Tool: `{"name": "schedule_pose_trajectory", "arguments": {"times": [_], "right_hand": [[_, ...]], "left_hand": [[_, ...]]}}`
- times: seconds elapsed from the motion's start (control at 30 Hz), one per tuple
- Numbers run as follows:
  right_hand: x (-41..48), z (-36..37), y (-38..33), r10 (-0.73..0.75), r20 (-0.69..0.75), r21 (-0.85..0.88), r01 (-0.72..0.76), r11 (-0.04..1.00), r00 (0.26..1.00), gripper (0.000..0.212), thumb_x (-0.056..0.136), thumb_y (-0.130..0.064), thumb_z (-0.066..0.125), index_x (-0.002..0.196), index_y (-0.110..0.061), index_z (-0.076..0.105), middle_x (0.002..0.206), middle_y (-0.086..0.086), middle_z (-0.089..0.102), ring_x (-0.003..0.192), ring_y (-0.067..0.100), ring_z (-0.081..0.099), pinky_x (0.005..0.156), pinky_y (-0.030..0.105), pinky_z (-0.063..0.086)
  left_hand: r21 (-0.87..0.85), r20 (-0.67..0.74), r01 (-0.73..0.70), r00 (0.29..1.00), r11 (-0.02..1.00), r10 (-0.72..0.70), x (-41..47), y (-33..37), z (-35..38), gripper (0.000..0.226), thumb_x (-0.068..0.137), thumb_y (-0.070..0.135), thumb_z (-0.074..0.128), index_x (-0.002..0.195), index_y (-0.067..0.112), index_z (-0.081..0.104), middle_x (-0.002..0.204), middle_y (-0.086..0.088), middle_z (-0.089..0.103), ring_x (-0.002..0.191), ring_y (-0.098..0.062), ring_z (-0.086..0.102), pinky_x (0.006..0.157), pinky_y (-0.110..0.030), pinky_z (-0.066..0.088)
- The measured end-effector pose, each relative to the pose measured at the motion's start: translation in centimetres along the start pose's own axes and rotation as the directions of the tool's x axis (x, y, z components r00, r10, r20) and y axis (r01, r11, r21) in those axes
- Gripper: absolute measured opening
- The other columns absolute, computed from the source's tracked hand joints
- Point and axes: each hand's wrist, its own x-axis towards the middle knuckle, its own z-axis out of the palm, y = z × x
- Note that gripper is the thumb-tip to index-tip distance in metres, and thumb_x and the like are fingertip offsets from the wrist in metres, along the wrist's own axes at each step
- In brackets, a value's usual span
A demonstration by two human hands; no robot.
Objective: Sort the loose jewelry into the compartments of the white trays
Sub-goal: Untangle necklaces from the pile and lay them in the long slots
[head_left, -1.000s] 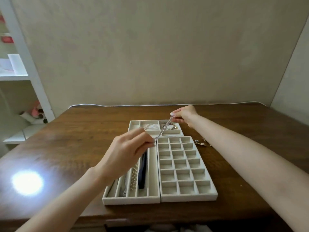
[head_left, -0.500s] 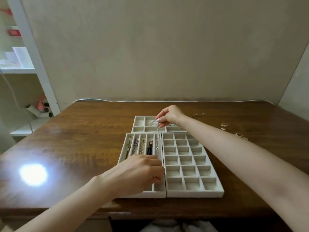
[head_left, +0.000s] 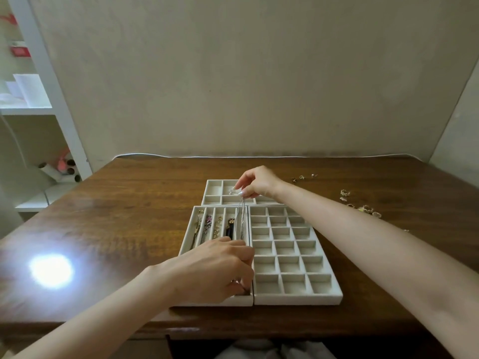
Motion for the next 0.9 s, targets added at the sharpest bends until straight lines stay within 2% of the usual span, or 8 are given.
{"name": "schedule_pose_trajectory", "arguments": {"times": [0.17,0.23,0.33,0.5,0.57,0.63,0.77,0.9], "right_hand": [[-0.3,0.3,0.3,-0.013,-0.009,-0.118,0.012,0.993,1.0,0.019,0.079,0.008,0.069,0.093,-0.005,0.069,0.075,0.001,0.062,0.066,0.008,0.06,0.048,0.009,0.044],[-0.3,0.3,0.4,-0.03,-0.033,-0.176,0.023,0.984,0.999,0.02,0.078,0.008,0.068,0.092,-0.006,0.07,0.073,-0.002,0.061,0.065,0.007,0.058,0.049,0.01,0.043],[-0.4,0.1,0.6,-0.042,-0.048,-0.224,0.03,0.974,0.998,0.02,0.078,0.008,0.067,0.092,-0.006,0.07,0.075,-0.001,0.061,0.066,0.008,0.058,0.056,0.015,0.044],[-0.4,-0.1,0.8,-0.045,-0.053,-0.22,0.032,0.975,0.998,0.019,0.079,0.006,0.068,0.093,-0.006,0.07,0.085,0.005,0.065,0.073,0.012,0.061,0.058,0.014,0.048],[-0.4,0.1,0.8,-0.054,-0.026,-0.194,0.048,0.98,0.998,0.019,0.078,0.006,0.069,0.092,-0.007,0.07,0.086,0.008,0.066,0.072,0.013,0.063,0.057,0.015,0.05],[-0.3,0.5,0.7,-0.062,0.003,-0.179,0.061,0.982,0.998,0.019,0.078,0.005,0.07,0.091,-0.009,0.069,0.09,0.011,0.068,0.077,0.017,0.066,0.066,0.024,0.057],[-0.4,1.0,0.5,-0.072,0.066,-0.214,0.084,0.973,0.995,0.027,0.076,0.004,0.072,0.098,-0.01,0.069,0.085,0.003,0.064,0.078,0.016,0.063,0.072,0.025,0.054],[-0.8,1.2,0.6,-0.099,0.106,-0.31,0.127,0.942,0.989,0.033,0.073,-0.002,0.077,0.104,-0.012,0.068,0.082,-0.002,0.063,0.075,0.011,0.06,0.068,0.02,0.046]], "left_hand": [[-0.054,0.111,0.078,0.991,0.995,-0.072,0.4,-0.2,-0.6,0.024,0.086,0.043,0.048,0.091,0.03,0.067,0.093,0.013,0.062,0.093,-0.004,0.053,0.089,-0.018,0.038],[-0.067,0.126,0.149,0.982,0.987,-0.14,0.4,-0.5,-0.5,0.042,0.076,0.058,0.037,0.088,0.03,0.066,0.087,0.011,0.063,0.088,-0.009,0.057,0.085,-0.03,0.047],[-0.043,0.137,0.174,0.977,0.984,-0.167,0.4,-0.6,-0.2,0.056,0.066,0.064,0.027,0.086,0.028,0.065,0.084,0.01,0.064,0.084,-0.011,0.059,0.08,-0.033,0.05],[-0.098,0.148,0.179,0.975,0.979,-0.164,0.2,-0.1,-0.7,0.047,0.072,0.057,0.033,0.085,0.027,0.066,0.086,0.01,0.064,0.084,-0.011,0.058,0.079,-0.032,0.049],[-0.15,0.188,0.156,0.974,0.976,-0.126,0.3,0.2,-1.4,0.034,0.084,0.043,0.045,0.089,0.02,0.069,0.089,0.007,0.066,0.083,-0.01,0.059,0.078,-0.027,0.049],[-0.197,0.209,0.129,0.974,0.972,-0.087,0.5,0.2,-2.0,0.025,0.09,0.032,0.051,0.095,0.015,0.069,0.092,0.004,0.067,0.081,-0.009,0.061,0.075,-0.02,0.049],[-0.284,0.071,0.153,0.988,0.946,-0.138,1.1,-0.8,-1.9,0.018,0.093,0.023,0.053,0.098,0.012,0.067,0.089,0.007,0.066,0.074,0.002,0.059,0.07,-0.006,0.045],[-0.344,-0.129,0.293,0.927,0.892,-0.353,1.6,-3.4,-1.4,0.009,0.091,0.016,0.055,0.092,0.017,0.064,0.084,0.012,0.064,0.074,0.002,0.061,0.066,-0.006,0.044]]}}
